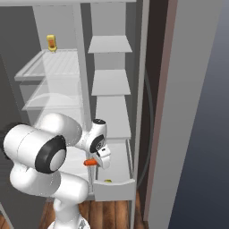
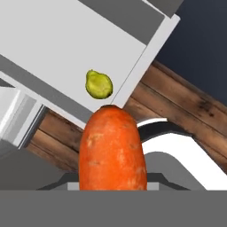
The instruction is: Take the pear and carrot from the fridge shelf and place them in the freezer drawer to begin freezing them.
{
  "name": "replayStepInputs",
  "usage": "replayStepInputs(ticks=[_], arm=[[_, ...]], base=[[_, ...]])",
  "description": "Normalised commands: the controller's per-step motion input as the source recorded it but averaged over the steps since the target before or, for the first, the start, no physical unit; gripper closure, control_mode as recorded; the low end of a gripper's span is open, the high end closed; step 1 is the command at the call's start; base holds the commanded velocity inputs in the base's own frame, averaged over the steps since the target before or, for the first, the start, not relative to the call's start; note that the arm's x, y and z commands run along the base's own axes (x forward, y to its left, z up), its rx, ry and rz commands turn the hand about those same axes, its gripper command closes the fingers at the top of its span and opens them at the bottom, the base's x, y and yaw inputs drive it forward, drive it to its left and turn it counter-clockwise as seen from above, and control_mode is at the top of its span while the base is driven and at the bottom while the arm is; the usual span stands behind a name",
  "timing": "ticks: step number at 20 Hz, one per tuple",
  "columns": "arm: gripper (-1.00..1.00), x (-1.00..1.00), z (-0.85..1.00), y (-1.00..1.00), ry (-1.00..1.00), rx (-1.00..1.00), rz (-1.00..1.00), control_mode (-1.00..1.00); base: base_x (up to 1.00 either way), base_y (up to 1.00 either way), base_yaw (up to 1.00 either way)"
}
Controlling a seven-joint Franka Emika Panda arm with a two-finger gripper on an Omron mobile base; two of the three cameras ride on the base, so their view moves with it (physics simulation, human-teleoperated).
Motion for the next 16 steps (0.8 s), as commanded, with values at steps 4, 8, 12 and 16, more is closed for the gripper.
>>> replayStepInputs(ticks=[4, 8, 12, 16], arm=[[1.0, 0.09, -0.48, 0.0, 0.01, 0.0, -0.03, -1.0], [1.0, 0.0, -0.43, -0.03, 0.0, 0.0, -0.02, -1.0], [1.0, 0.02, -0.14, -0.24, 0.0, 0.01, -0.01, -1.0], [1.0, 0.15, -0.1, -0.26, 0.0, 0.02, -0.01, -1.0]], base=[[0.0, 0.0, 0.0], [0.0, 0.0, 0.0], [0.0, 0.0, 0.0], [0.0, 0.0, 0.0]])
